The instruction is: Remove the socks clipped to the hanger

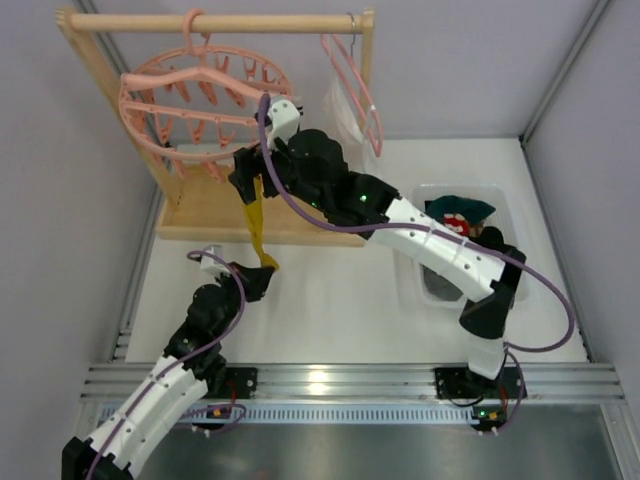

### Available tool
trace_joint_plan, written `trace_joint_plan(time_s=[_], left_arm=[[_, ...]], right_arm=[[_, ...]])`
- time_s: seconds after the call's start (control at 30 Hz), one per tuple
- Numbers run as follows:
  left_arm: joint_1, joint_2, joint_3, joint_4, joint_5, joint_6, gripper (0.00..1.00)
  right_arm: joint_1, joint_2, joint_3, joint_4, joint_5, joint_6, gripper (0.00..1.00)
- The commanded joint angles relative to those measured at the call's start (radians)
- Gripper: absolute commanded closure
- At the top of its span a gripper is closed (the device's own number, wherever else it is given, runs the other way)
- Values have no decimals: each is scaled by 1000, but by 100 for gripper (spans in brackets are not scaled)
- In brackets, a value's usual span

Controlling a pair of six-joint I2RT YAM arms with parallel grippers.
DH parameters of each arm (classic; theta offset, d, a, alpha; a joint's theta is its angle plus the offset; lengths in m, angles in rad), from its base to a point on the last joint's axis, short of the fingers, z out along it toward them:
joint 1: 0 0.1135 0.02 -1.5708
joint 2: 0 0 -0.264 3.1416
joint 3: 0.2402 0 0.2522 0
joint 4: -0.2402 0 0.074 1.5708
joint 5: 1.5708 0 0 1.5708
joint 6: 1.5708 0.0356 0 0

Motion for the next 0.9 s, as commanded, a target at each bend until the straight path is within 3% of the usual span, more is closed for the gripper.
trace_joint_plan(time_s=[0.0, 0.13, 0.37, 0.87], left_arm=[[-4, -13, 10, -6, 13, 9, 100], [-4, -16, 13, -9, 19, 15, 100], [-4, -16, 13, -14, 13, 23, 100], [-4, -14, 23, -20, 23, 35, 100]], right_arm=[[8, 83, 132, -103, 60, -40, 17], [8, 126, 143, -65, 46, -58, 26], [10, 195, 242, -42, 58, -107, 31], [8, 266, 285, 63, 116, -190, 46]])
